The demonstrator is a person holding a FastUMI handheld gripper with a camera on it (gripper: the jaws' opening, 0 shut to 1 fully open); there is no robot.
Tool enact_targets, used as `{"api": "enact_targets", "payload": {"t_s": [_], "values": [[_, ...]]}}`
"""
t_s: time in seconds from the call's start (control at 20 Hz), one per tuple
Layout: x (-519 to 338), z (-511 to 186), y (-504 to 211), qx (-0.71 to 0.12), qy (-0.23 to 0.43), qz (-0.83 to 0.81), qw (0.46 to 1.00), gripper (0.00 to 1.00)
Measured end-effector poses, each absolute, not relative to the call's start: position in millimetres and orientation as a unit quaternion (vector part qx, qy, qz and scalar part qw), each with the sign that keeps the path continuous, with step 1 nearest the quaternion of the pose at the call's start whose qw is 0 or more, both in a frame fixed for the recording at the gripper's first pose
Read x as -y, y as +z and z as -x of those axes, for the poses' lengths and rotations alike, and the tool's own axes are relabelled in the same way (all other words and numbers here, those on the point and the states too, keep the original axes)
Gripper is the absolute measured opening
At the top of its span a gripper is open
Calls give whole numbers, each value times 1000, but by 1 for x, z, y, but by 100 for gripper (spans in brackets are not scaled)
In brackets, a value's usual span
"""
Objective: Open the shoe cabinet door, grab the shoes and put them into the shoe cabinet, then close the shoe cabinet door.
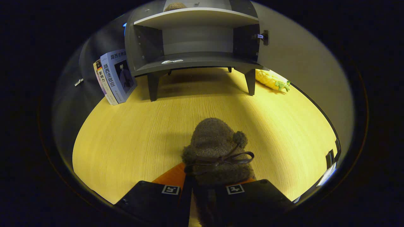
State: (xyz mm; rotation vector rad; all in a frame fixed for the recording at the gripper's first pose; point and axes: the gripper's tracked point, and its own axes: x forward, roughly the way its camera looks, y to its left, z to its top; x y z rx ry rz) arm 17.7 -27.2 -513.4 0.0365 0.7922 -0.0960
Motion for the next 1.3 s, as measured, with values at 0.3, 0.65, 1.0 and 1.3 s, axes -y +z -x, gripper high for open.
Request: {"api": "enact_targets", "payload": {"t_s": [0.3, 0.65, 1.0, 1.3], "values": [[18, -19, -507, -396, -25, -14, 918, 6], [7, -29, -404, -355, -28, 26, 934, 6], [-5, -59, -260, -336, 2, 83, 938, 6], [17, -131, -162, -301, -16, 83, 950, 6]]}}
